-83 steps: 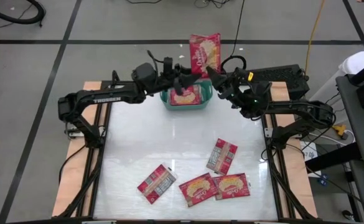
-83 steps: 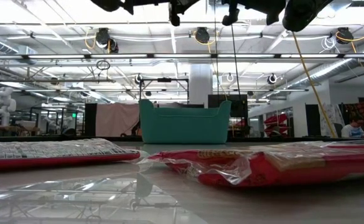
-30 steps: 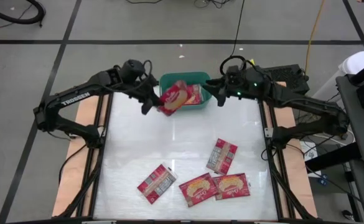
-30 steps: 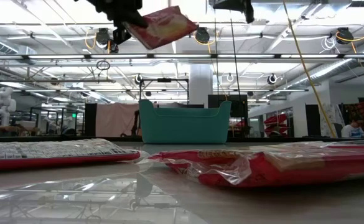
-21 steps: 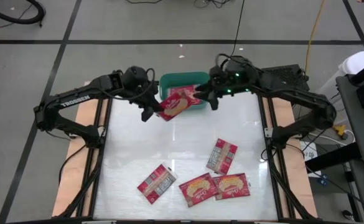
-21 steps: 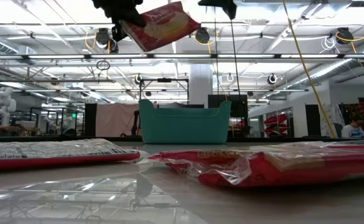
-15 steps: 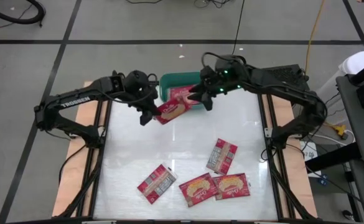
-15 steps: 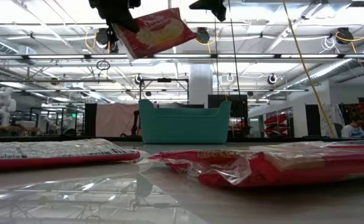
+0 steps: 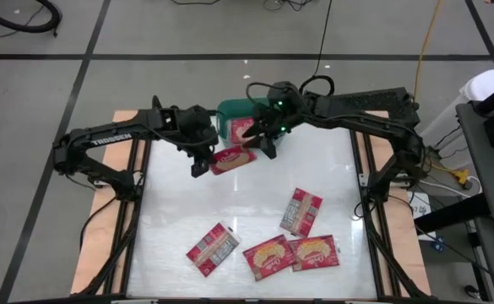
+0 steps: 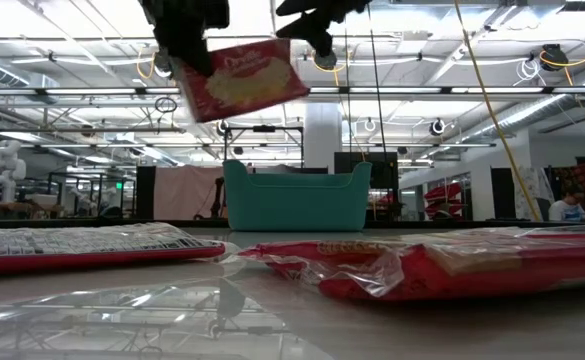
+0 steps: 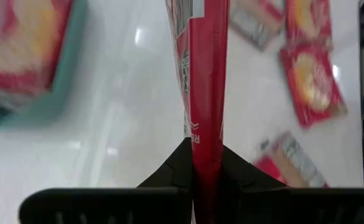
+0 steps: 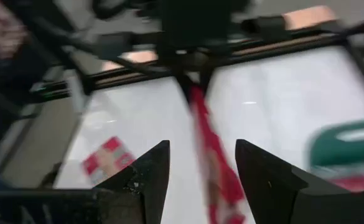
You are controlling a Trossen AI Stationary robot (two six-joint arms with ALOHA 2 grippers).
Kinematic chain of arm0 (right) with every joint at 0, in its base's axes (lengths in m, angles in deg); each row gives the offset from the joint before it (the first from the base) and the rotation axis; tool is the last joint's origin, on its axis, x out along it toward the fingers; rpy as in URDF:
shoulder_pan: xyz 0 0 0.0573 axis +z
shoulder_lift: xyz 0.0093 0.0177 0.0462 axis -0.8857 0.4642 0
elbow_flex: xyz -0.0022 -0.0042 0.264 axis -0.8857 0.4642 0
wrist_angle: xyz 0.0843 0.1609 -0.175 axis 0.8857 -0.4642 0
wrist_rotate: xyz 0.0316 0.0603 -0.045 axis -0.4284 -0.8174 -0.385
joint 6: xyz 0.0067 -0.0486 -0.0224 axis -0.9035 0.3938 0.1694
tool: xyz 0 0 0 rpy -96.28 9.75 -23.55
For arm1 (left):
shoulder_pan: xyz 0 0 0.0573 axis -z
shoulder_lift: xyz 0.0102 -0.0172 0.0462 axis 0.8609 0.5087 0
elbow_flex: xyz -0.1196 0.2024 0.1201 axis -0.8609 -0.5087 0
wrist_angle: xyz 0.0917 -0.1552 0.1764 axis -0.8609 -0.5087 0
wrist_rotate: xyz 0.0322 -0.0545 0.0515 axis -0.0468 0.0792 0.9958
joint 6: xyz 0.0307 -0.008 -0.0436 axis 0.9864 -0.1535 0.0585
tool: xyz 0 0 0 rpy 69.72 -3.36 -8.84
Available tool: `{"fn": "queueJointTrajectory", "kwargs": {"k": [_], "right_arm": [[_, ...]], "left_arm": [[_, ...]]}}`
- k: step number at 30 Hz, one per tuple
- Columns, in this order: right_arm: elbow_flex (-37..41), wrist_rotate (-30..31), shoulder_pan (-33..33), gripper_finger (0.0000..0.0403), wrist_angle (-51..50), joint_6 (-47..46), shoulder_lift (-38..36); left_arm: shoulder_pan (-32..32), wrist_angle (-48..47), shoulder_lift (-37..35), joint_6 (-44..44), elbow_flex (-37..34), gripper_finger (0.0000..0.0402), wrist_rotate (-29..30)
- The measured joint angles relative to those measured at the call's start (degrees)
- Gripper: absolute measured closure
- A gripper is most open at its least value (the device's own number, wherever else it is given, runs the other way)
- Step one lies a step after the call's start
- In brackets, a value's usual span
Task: Sort popcorn bags into baskets
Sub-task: Put the red popcorn pack into the green bin
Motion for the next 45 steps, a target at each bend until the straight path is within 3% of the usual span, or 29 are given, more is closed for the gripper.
{"fn": "queueJointTrajectory", "kwargs": {"k": [3,12,23,26,30,38,45], "right_arm": [[0.0,-3.6,0.0,0.0229,-0.5,0.6,1.7],[1.2,-3.7,0.1,0.0243,-1.7,4.8,4.3],[1.2,-3.5,0.0,0.0387,-1.7,6.6,5.0],[1.2,-3.2,-0.6,0.0393,-1.7,6.4,5.1],[1.2,-0.8,-2.1,0.0386,-2.1,5.3,5.0],[1.2,-0.7,-8.0,0.0395,-2.9,5.4,3.9],[1.2,-3.5,-15.7,0.0395,-2.7,6.0,3.8]], "left_arm": [[0.5,1.5,1.2,-0.3,0.0,0.0369,0.0],[0.7,2.1,2.2,0.2,0.0,0.0369,0.0],[0.7,2.1,2.2,1.7,0.0,0.0369,1.8],[0.7,2.5,2.2,1.3,0.1,0.0365,5.3],[1.4,2.3,2.2,3.5,1.4,0.0325,11.9],[1.9,2.1,2.1,2.0,6.9,0.0194,27.4],[-1.1,1.7,2.1,-4.5,8.8,0.0155,30.1]]}}
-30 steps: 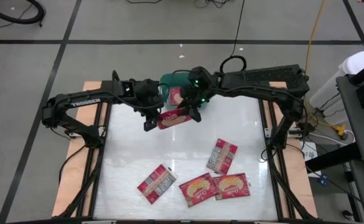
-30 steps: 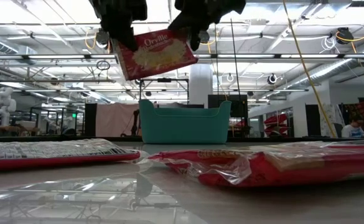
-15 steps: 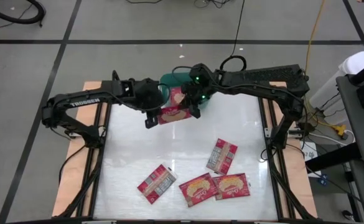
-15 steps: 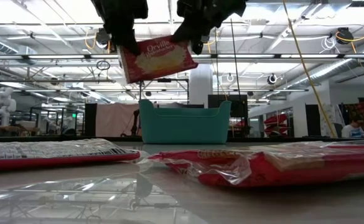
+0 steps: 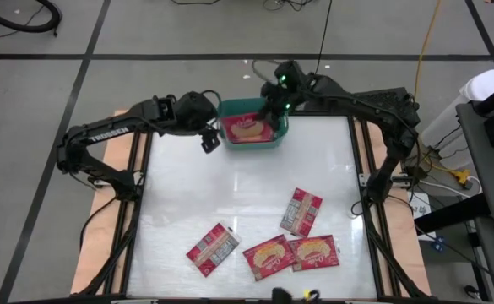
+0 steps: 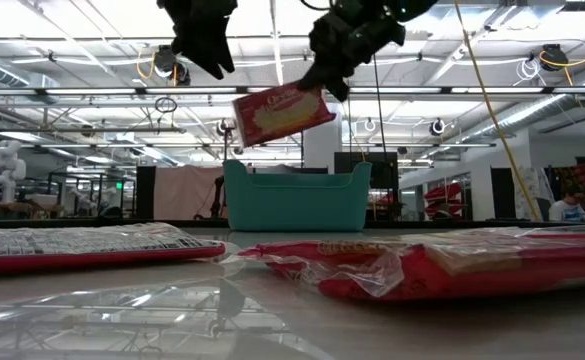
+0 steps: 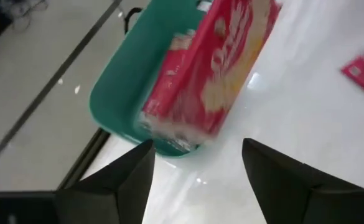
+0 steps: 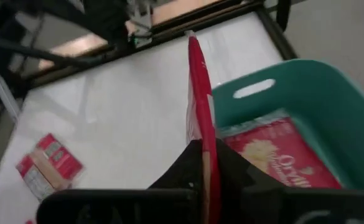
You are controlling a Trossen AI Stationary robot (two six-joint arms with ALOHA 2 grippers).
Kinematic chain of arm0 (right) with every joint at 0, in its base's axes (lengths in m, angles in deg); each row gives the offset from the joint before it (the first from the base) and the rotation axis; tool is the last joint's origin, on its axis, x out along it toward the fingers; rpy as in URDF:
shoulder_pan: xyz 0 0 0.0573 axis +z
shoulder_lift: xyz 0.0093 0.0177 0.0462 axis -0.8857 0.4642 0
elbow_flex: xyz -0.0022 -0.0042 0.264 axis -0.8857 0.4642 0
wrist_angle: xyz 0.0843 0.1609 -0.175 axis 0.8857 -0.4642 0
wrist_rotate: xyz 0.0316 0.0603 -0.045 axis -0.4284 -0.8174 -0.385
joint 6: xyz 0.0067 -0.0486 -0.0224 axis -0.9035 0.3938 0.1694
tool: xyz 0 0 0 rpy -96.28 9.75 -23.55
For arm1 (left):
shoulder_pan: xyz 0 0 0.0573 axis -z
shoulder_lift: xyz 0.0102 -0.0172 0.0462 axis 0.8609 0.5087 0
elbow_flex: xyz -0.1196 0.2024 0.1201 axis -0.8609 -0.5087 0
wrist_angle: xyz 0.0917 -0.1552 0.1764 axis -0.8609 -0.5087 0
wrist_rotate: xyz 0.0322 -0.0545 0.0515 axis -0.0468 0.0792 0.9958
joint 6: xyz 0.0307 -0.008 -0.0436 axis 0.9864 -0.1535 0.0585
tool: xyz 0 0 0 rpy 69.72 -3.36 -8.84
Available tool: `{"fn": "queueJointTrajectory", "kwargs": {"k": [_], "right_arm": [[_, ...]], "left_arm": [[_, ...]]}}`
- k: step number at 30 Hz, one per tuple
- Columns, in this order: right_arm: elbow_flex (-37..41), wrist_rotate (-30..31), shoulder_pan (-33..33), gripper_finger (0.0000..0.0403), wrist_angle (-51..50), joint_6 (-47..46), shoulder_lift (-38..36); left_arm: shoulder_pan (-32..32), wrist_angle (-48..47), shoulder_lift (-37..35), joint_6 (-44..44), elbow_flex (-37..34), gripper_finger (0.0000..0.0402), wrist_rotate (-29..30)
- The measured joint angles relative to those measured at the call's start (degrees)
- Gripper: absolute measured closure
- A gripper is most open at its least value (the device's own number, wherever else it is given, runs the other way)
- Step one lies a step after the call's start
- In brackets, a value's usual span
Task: Sort popcorn bags into baskets
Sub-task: Put the red popcorn pack into the green bin
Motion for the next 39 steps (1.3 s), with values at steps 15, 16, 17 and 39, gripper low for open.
{"fn": "queueJointTrajectory", "kwargs": {"k": [15,16,17,39], "right_arm": [[0.0,-8.2,-13.0,0.0395,1.2,-3.5,2.5],[0.0,-8.9,-13.4,0.0395,1.4,-3.9,3.2],[0.0,-9.8,-13.7,0.0395,1.9,-4.6,3.9],[0.0,-13.3,-14.8,0.0374,5.0,-11.7,14.4]], "left_arm": [[-2.9,-0.1,0.0,-8.4,0.0,0.0201,-0.6],[-2.9,-0.1,0.0,-8.9,0.0,0.0204,-0.6],[-2.9,-0.1,0.0,-9.4,0.0,0.0206,-0.6],[-1.6,0.0,0.0,-13.7,0.0,0.0215,-3.8]]}}
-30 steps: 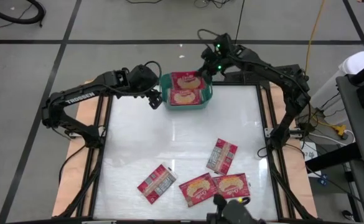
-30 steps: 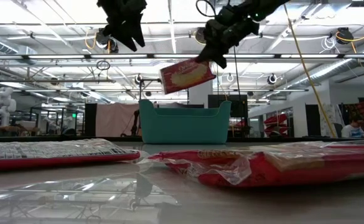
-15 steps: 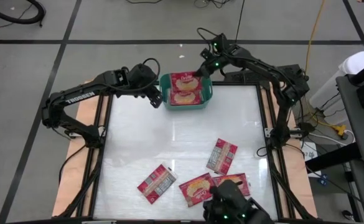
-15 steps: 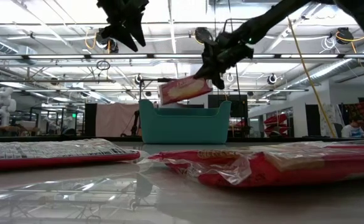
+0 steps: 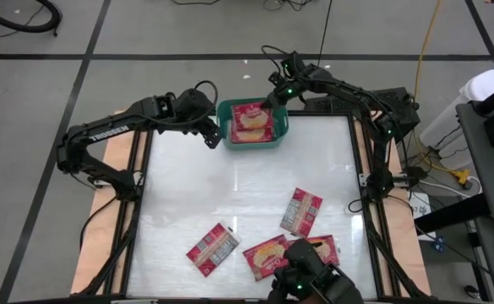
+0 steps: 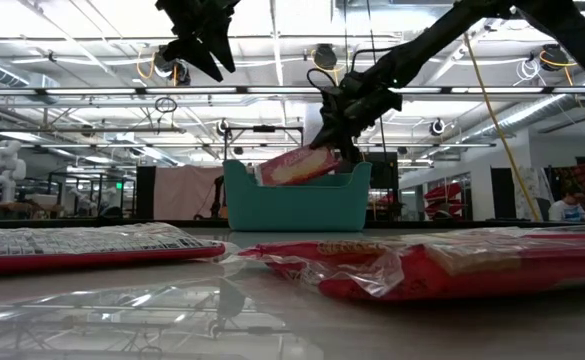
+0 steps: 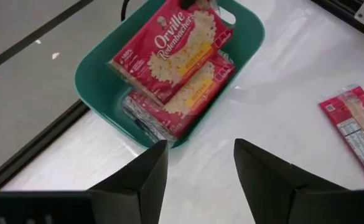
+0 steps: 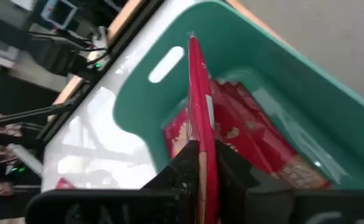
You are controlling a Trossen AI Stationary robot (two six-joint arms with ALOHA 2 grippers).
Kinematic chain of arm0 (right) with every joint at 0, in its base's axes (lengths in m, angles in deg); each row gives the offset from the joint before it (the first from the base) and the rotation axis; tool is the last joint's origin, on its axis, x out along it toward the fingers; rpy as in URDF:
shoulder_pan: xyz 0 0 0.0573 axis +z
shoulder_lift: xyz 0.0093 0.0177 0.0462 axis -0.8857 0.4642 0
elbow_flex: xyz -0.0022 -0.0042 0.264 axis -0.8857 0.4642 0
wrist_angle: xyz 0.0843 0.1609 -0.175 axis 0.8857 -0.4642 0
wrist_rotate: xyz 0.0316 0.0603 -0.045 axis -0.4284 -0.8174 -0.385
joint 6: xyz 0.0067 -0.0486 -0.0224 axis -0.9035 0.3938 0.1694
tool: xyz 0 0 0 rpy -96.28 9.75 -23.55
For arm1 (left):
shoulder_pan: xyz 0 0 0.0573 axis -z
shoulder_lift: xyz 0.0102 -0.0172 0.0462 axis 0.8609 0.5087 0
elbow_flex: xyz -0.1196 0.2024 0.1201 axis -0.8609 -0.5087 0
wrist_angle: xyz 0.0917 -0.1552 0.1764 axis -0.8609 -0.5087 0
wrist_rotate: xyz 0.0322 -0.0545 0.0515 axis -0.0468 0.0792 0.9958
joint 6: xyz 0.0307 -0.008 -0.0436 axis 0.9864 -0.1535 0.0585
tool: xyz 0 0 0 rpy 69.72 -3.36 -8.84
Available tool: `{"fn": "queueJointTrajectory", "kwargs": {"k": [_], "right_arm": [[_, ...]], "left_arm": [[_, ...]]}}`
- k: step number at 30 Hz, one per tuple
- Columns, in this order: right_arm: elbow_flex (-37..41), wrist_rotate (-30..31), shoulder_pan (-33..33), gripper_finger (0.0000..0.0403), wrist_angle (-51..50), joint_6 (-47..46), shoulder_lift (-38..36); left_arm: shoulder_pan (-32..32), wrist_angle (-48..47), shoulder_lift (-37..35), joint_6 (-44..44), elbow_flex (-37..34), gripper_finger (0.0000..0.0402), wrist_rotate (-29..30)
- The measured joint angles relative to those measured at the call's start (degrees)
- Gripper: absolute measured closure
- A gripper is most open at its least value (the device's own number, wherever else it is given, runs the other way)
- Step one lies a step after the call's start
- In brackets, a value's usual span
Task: Sort popcorn bags into baskets
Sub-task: Put the red popcorn pack into the green bin
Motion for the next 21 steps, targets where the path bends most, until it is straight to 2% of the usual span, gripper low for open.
{"fn": "queueJointTrajectory", "kwargs": {"k": [6,10,13,16,21], "right_arm": [[0.0,1.9,0.0,0.0342,-3.4,1.5,0.0],[0.0,7.4,0.4,0.0317,-5.7,3.3,0.0],[0.0,8.7,0.4,0.0299,-5.6,3.4,0.0],[0.0,8.4,0.5,0.0285,-4.1,1.6,0.0],[0.0,4.6,1.7,0.0279,-3.4,0.1,-2.0]], "left_arm": [[0.0,0.0,0.0,1.7,0.0,0.0215,0.0],[0.0,0.0,0.0,1.9,0.0,0.0215,0.0],[0.0,0.0,0.0,1.9,0.0,0.0215,-0.3],[0.0,-0.1,0.0,1.9,0.0,0.0215,-0.9],[0.2,-0.9,0.0,1.5,0.0,0.0215,-1.1]]}}
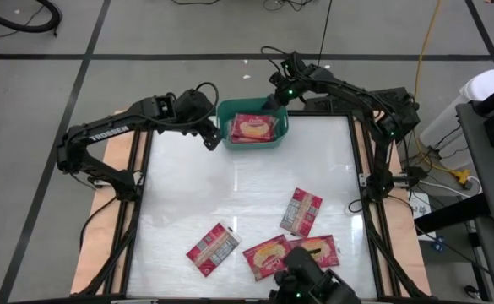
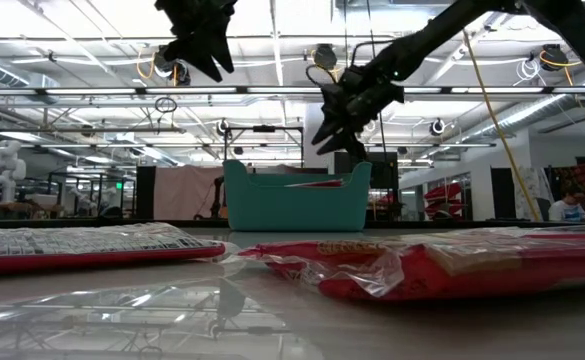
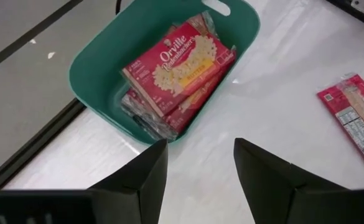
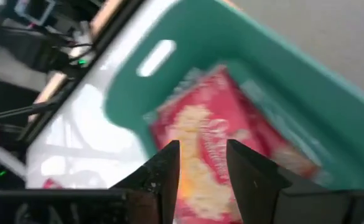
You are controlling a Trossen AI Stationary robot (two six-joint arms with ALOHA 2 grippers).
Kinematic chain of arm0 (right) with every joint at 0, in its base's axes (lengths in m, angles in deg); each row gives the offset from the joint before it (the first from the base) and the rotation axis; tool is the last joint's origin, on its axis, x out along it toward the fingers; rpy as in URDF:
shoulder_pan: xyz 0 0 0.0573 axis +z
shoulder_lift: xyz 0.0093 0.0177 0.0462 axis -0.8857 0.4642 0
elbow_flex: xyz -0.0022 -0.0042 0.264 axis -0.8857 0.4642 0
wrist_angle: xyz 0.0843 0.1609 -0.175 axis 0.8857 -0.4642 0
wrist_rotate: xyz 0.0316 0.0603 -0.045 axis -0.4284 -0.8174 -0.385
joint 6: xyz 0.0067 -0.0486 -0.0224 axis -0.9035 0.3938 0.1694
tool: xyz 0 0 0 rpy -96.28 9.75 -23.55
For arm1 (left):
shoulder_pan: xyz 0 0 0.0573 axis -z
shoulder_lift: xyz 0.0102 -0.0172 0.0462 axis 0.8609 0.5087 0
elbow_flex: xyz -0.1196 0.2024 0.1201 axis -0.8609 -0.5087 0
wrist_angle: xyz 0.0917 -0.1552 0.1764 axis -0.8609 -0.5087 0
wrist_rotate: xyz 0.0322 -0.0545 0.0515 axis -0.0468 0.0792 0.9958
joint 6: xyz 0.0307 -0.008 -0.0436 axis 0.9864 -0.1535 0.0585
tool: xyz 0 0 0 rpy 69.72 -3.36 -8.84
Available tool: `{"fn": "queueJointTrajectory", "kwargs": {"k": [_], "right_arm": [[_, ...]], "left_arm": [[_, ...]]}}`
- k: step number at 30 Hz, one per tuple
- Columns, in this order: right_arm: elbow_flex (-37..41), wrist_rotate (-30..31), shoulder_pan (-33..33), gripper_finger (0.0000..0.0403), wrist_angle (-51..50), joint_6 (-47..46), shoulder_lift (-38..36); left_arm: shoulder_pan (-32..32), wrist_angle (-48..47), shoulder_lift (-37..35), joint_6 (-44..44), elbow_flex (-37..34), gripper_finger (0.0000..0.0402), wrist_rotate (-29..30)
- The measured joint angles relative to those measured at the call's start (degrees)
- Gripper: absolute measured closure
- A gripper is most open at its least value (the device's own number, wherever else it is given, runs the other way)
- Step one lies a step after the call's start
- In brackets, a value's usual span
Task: Sort popcorn bags into baskets
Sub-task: Put the red popcorn pack into the green bin
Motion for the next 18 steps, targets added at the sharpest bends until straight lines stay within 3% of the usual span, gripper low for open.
{"fn": "queueJointTrajectory", "kwargs": {"k": [4,11,18], "right_arm": [[0.0,-0.4,3.4,0.0290,-0.1,-0.1,-2.2],[-0.1,-0.2,9.6,0.0315,-3.5,-0.1,-6.9],[-0.1,5.8,13.2,0.0321,-13.6,0.3,-9.5]], "left_arm": [[0.5,-0.4,0.0,-0.1,-0.4,0.0215,-0.6],[1.9,-1.1,0.0,-3.4,-4.2,0.0215,-6.9],[7.6,-4.5,0.1,-13.3,-11.9,0.0215,-17.1]]}}
